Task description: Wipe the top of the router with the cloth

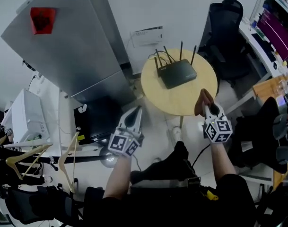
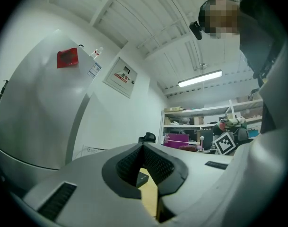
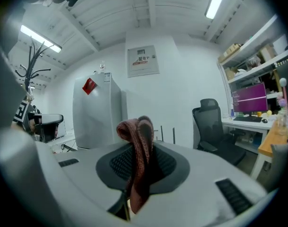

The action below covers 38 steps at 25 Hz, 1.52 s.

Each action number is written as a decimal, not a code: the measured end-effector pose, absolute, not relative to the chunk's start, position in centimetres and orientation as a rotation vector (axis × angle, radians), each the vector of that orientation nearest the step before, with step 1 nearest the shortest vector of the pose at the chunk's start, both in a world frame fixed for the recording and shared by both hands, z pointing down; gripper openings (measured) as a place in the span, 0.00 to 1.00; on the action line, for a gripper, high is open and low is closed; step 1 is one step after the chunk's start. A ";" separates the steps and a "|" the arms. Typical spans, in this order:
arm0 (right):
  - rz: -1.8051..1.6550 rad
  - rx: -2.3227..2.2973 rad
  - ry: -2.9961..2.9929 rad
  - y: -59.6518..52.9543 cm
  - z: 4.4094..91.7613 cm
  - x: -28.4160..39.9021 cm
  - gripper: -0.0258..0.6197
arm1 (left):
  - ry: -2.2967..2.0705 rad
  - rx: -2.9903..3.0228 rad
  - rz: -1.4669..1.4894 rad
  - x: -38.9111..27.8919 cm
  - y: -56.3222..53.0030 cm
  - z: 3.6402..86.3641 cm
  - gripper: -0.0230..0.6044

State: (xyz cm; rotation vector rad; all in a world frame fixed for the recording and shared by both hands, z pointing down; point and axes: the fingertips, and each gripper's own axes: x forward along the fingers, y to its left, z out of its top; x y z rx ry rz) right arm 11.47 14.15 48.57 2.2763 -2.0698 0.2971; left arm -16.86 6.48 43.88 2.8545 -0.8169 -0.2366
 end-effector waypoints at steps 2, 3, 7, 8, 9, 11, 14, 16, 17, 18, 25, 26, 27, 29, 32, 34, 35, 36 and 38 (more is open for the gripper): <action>0.254 2.298 -2.087 16.3 47.1 10.4 0.14 | -0.793 2.853 -0.246 -17.8 8.4 43.2 0.04; 0.226 2.310 -2.098 17.2 46.3 10.1 0.14 | -0.785 2.853 -0.251 -18.0 9.2 42.9 0.04; 0.141 2.343 -2.147 20.4 44.5 9.6 0.13 | -0.804 2.860 -0.262 -18.3 11.6 42.3 0.04; 0.132 2.353 -2.165 21.3 44.2 9.7 0.13 | -0.814 2.864 -0.266 -18.2 12.1 42.1 0.04; 0.128 2.366 -2.183 22.1 44.0 10.0 0.13 | -0.822 2.867 -0.273 -18.1 12.5 41.9 0.04; 0.139 2.394 -2.206 23.7 43.8 11.0 0.13 | -0.835 2.862 -0.292 -17.7 13.2 41.5 0.04; 0.208 2.415 -2.226 26.5 44.3 12.8 0.13 | -0.851 2.816 -0.312 -17.1 15.1 41.9 0.04; 0.199 2.408 -2.245 28.2 43.9 14.0 0.13 | -0.845 2.815 -0.332 -16.5 16.5 41.5 0.04; 0.184 2.406 -2.252 28.9 43.7 14.5 0.13 | -0.846 2.822 -0.329 -16.3 16.9 41.4 0.04; 0.179 2.405 -2.258 29.8 43.7 15.0 0.13 | -0.852 2.822 -0.317 -16.2 17.3 41.6 0.04; 0.237 2.330 -2.291 31.8 45.0 16.3 0.13 | -0.935 2.762 -0.287 -17.5 18.9 43.3 0.04; 0.236 2.313 -2.291 32.0 45.2 16.2 0.13 | -0.954 2.754 -0.277 -17.7 19.2 43.8 0.04; 0.231 2.301 -2.289 32.2 45.4 16.1 0.13 | -0.973 2.746 -0.263 -17.9 19.4 44.3 0.04; 0.232 2.303 -2.278 32.8 45.9 16.3 0.13 | -0.996 2.734 -0.247 -18.0 19.8 44.8 0.04; 0.306 2.344 -2.249 33.3 47.0 16.8 0.13 | -0.988 2.748 -0.250 -17.6 19.8 44.5 0.04; 0.337 2.344 -2.225 33.2 47.5 16.9 0.13 | -0.981 2.777 -0.251 -17.2 19.7 43.8 0.04; 0.328 2.334 -2.221 33.0 47.5 16.9 0.13 | -0.984 2.786 -0.265 -17.1 19.5 43.4 0.04; 0.313 2.325 -2.223 32.8 47.4 16.8 0.13 | -0.990 2.787 -0.287 -17.1 19.2 43.0 0.04; 0.295 2.317 -2.231 32.6 47.3 16.5 0.13 | -0.999 2.776 -0.325 -17.1 19.0 42.5 0.04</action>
